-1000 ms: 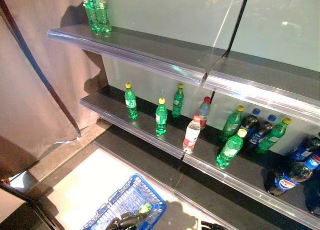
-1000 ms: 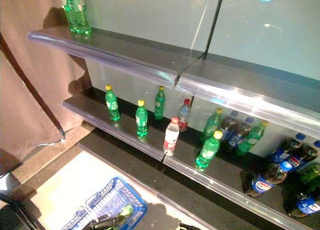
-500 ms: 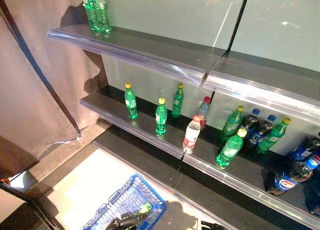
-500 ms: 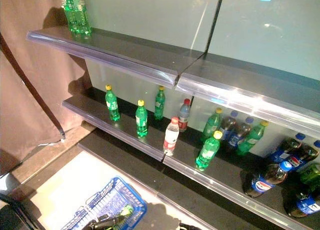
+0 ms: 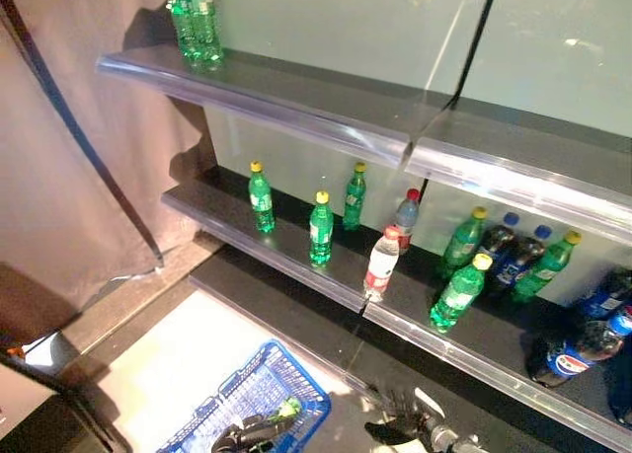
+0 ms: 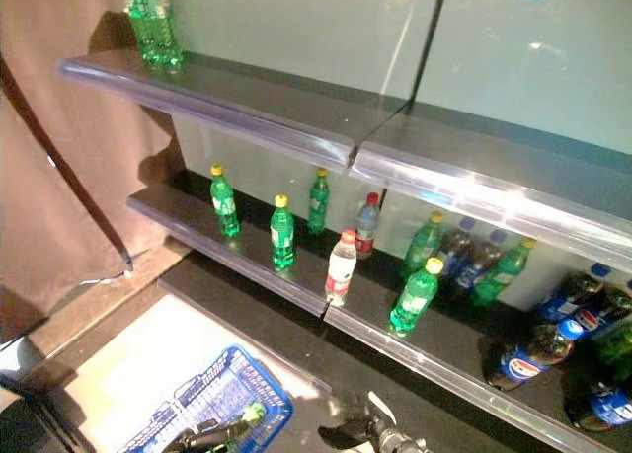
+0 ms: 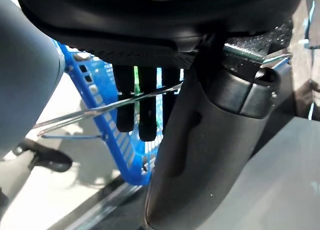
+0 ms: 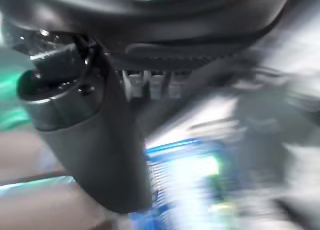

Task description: Pick up the drink and place into the basket.

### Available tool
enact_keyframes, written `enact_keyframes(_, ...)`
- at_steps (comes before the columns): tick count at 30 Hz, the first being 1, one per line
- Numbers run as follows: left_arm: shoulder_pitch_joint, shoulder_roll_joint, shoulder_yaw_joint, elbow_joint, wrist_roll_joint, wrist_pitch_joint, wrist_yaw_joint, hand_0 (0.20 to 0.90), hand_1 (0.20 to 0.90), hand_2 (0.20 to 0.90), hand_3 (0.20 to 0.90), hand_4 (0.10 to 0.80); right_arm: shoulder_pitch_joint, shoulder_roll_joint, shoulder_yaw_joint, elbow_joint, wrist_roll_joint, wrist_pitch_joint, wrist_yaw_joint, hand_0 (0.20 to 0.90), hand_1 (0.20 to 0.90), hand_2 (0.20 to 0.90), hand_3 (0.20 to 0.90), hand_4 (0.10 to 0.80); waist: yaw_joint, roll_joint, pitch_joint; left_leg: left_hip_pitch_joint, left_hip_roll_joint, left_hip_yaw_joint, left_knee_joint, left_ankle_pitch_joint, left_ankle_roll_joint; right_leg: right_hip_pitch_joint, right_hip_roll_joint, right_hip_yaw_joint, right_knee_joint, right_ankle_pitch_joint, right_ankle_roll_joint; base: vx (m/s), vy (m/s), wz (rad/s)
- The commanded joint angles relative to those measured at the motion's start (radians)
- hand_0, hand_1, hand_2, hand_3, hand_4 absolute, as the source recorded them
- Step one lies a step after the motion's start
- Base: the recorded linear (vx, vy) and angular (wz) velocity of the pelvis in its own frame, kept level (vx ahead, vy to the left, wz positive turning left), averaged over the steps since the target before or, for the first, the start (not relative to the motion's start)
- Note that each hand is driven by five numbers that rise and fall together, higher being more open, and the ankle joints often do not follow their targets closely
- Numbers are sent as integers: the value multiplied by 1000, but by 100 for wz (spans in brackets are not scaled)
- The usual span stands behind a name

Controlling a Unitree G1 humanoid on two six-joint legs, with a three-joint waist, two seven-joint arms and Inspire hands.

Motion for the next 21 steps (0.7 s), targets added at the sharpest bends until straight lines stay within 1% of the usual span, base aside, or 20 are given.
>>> enact_keyframes(1,-18,73,-39,-93,65,-26,18,300,300,300,200,100,-90,-23,-20,-37,111,10,7,900,900,900,900,800,31,8,31,-23,-32,111,3,-22,23,63,15,54,3,-86,28,-12,-9,9)
enact_keyframes(2,-13,75,-36,-101,67,-22,18,300,300,300,200,100,-84,-29,-29,-56,114,20,8,900,900,900,900,800,30,8,32,-22,-32,111,3,-22,23,63,15,53,3,-85,29,6,-36,12)
enact_keyframes(3,21,96,-11,-146,76,-2,6,300,300,300,200,100,-43,-72,-104,-179,139,-26,-8,900,900,900,900,800,20,3,33,-17,-31,114,3,-20,22,66,16,53,3,-81,33,15,-40,13)
enact_keyframes(4,33,102,-3,-157,78,0,1,300,300,300,200,100,-31,-83,-132,-216,135,-67,-24,900,900,900,900,800,16,2,32,-16,-31,116,3,-20,21,66,16,54,3,-79,34,22,-41,14)
enact_keyframes(6,63,106,14,-181,82,3,-4,300,300,300,200,100,-13,-109,-205,-338,139,-63,-50,900,900,900,900,800,8,1,29,-12,-29,121,3,-22,20,67,17,59,3,-79,34,10,-6,3)
enact_keyframes(7,82,103,27,-190,87,0,-8,300,300,300,200,100,-4,-124,-255,-422,124,-111,-93,900,900,900,900,800,1,2,25,-11,-27,124,3,-24,20,65,18,63,3,-78,34,33,13,0)
enact_keyframes(8,99,96,33,-189,88,-11,-11,300,300,300,200,100,3,-135,-300,-509,134,-107,-110,900,900,900,900,800,-5,5,22,-9,-26,129,3,-27,20,64,19,67,3,-80,34,35,19,1)
enact_keyframes(10,109,87,44,-182,92,-20,-14,300,300,300,200,100,4,-133,-342,-571,128,-150,-134,900,900,900,900,800,-11,9,18,-9,-26,133,3,-30,21,62,19,73,3,-81,34,0,0,0)
enact_keyframes(11,110,83,50,-177,95,-23,-16,300,300,300,200,100,4,-132,-355,-589,130,-156,-140,900,900,900,900,800,-13,11,16,-9,-26,135,3,-31,22,61,19,74,3,-81,34,8,28,-4)
enact_keyframes(15,122,63,77,-153,116,-49,-35,300,300,300,200,100,3,-134,-426,-664,90,-261,-229,900,900,900,900,800,-18,14,10,-11,-24,145,3,-37,22,56,15,77,3,-84,36,-1,17,-5)
enact_keyframes(21,137,55,93,-141,129,-72,-52,300,300,300,200,100,5,-168,-494,-747,45,-298,-351,900,900,900,900,800,-18,15,7,-16,-20,153,3,-39,21,50,11,77,3,-85,38,-7,5,-7)
